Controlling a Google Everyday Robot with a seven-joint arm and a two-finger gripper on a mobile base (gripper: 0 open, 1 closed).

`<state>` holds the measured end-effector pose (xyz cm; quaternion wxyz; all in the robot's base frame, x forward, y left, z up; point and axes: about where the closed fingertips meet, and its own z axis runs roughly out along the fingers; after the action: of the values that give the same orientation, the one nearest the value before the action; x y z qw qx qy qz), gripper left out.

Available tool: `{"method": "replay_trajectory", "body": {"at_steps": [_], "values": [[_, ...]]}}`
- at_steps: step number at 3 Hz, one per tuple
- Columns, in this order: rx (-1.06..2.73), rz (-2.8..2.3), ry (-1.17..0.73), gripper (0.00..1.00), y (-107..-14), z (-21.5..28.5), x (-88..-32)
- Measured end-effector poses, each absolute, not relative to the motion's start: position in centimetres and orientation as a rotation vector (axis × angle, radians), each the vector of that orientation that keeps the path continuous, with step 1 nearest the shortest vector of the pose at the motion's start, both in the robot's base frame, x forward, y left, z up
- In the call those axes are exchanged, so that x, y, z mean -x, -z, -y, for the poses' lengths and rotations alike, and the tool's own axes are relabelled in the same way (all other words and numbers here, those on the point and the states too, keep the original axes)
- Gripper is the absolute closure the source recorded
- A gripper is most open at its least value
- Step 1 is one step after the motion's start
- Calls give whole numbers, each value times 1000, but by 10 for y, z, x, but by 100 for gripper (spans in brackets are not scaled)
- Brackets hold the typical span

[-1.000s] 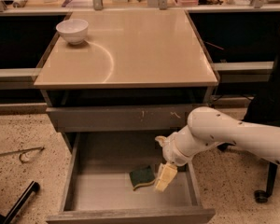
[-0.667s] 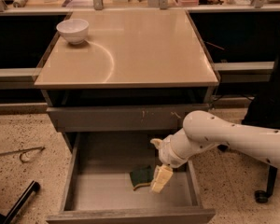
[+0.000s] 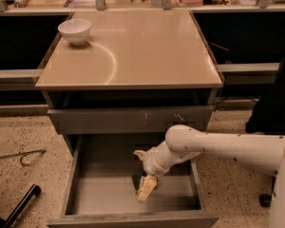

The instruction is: Pick sponge from middle drawer and place on counter

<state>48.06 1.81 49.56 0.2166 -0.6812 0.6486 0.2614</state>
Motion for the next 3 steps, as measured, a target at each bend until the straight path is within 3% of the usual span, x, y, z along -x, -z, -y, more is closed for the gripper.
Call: {"method": "replay_trajectory", "body": {"at_steps": [1,3], "values": [[1803,-1766,-700,0,-451,-22,-522],[1765,-1775,-755,0,-429,-16,-525]]}}
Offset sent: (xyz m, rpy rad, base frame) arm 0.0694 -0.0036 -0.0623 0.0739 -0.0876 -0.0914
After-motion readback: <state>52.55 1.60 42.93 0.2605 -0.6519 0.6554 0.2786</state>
